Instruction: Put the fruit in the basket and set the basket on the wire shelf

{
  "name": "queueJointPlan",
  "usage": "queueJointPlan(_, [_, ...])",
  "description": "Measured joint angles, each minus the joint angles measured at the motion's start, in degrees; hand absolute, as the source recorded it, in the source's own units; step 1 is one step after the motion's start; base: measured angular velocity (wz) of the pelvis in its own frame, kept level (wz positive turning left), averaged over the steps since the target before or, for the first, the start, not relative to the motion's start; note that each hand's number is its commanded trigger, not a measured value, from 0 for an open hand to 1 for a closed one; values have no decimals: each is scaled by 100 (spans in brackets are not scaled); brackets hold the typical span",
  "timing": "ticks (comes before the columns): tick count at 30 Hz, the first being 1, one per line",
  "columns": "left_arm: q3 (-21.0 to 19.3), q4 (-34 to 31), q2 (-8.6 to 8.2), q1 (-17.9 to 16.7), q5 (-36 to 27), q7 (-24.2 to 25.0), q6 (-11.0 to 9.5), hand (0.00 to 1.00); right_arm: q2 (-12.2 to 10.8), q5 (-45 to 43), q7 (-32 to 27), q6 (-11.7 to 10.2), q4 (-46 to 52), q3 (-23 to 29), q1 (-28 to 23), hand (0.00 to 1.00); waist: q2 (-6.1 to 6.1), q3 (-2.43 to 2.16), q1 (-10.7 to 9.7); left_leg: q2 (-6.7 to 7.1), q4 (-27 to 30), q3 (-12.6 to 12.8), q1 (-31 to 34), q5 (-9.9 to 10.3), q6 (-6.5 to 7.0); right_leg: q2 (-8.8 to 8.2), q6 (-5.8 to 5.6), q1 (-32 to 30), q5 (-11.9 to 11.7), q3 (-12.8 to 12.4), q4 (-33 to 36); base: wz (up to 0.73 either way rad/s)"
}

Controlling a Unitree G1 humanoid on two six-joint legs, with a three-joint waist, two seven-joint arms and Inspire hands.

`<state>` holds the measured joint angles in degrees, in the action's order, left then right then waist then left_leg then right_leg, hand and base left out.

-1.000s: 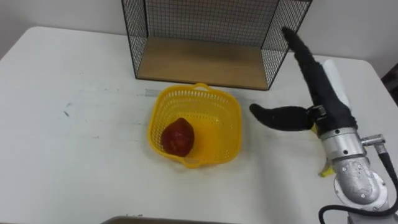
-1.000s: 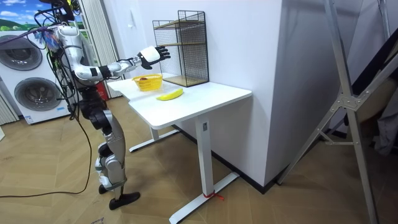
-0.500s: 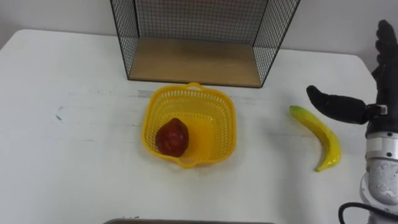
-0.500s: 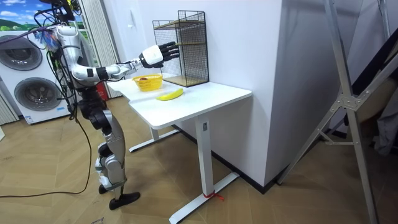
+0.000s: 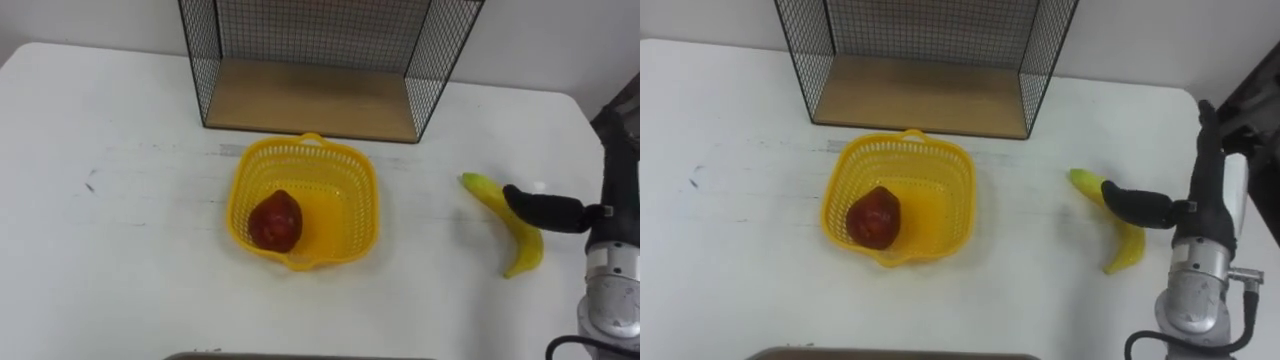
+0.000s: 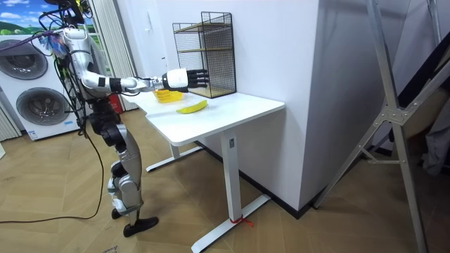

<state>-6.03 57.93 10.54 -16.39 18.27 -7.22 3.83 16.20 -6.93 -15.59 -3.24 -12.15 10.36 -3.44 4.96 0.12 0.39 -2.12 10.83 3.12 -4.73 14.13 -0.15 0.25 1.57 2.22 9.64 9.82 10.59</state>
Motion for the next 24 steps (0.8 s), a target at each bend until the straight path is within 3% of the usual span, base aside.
queueJointPlan(8, [-8, -298, 4, -95, 2, 10, 33, 0, 261, -65, 401, 144, -347, 0, 117, 0, 6, 16, -21, 0, 2, -22, 16, -1, 2, -9, 0, 8, 0, 45, -2, 0])
queueJointPlan(14, [-53, -370, 9, -90, 147, 143, 121, 0, 262, -292, 911, 273, -371, -7, 137, 0, 10, 19, 2, 4, 7, -29, 27, -2, 2, -9, 0, -5, 1, 37, -6, 1])
queueJointPlan(20, [-60, -384, 15, -94, 189, 170, 167, 0, 262, -304, 1502, 435, -1072, -22, 383, 0, 9, 17, 5, 4, 11, -42, 20, -2, 3, -16, 0, 0, 0, 66, 3, 0])
queueJointPlan(24, [-93, -385, 20, -125, 241, 193, 283, 0, 307, -299, 1844, 473, -1253, -14, 384, 0, 41, -5, -19, 3, 13, -53, 14, -3, 3, -17, 0, 5, 0, 73, 4, 0])
